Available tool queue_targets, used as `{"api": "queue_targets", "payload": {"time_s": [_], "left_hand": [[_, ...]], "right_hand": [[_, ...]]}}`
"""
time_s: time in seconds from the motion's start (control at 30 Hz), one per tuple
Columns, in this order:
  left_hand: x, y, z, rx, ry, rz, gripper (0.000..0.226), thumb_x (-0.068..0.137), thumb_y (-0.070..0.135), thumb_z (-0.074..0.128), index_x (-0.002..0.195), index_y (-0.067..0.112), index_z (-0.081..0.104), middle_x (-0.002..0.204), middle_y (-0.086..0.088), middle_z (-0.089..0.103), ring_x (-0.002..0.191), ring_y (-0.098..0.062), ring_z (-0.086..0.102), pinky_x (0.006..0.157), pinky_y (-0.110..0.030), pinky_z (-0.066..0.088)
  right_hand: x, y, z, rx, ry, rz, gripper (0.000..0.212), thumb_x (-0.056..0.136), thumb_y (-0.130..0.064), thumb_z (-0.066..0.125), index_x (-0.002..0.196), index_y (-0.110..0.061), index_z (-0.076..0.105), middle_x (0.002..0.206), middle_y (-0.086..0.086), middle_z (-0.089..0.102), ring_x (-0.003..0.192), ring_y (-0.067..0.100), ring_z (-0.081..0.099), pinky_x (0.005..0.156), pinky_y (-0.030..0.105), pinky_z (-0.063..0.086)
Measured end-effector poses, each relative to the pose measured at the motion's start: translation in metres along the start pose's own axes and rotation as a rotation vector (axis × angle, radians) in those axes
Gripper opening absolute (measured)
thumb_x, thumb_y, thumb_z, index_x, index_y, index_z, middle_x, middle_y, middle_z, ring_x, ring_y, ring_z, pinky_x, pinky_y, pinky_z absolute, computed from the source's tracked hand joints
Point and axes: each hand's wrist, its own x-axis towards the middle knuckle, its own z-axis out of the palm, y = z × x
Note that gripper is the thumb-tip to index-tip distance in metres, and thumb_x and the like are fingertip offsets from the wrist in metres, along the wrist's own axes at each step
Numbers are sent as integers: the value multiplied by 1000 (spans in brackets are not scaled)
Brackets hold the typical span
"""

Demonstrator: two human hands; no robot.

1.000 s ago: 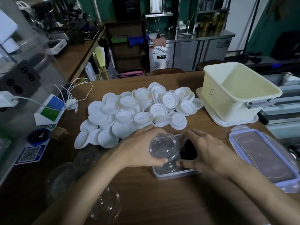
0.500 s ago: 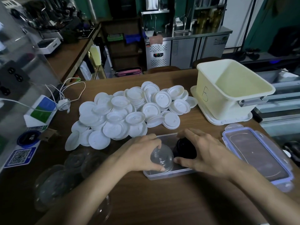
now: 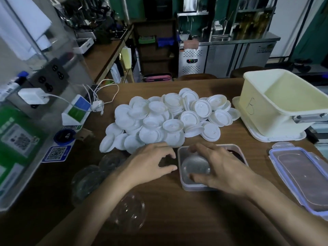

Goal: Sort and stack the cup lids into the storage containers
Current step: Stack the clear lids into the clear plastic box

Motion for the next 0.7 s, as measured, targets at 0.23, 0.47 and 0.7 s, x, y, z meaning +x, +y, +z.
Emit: {"api": "queue_targets", "payload": {"time_s": [0.23, 0.47, 0.7], "left_hand": [[-67, -60, -22, 32, 45, -112, 25, 87, 54, 75, 105, 38, 69, 102, 21, 62, 95, -1, 59, 82, -33, 55], [-121, -112, -27, 2, 16, -178, 30, 85, 50, 80, 110, 36, 69, 108, 24, 56, 102, 1, 56, 88, -28, 50], [-153, -135, -14, -33, -175, -71, 71, 71, 63, 84, 134, 43, 57, 133, 31, 45, 128, 2, 44, 110, -34, 43]], "right_hand": [[36, -55, 38, -46, -83, -101, 67, 84, -68, 65, 141, -43, 40, 138, -18, 49, 122, 8, 56, 98, 35, 52], [42, -106, 91, 6, -104, -152, 65, 85, -59, 70, 141, -37, 45, 141, -18, 45, 130, 5, 47, 105, 21, 41], [24, -132, 155, -66, -160, -37, 101, 67, -85, 65, 150, -38, 33, 156, -15, 29, 140, 12, 36, 106, 38, 48]]}}
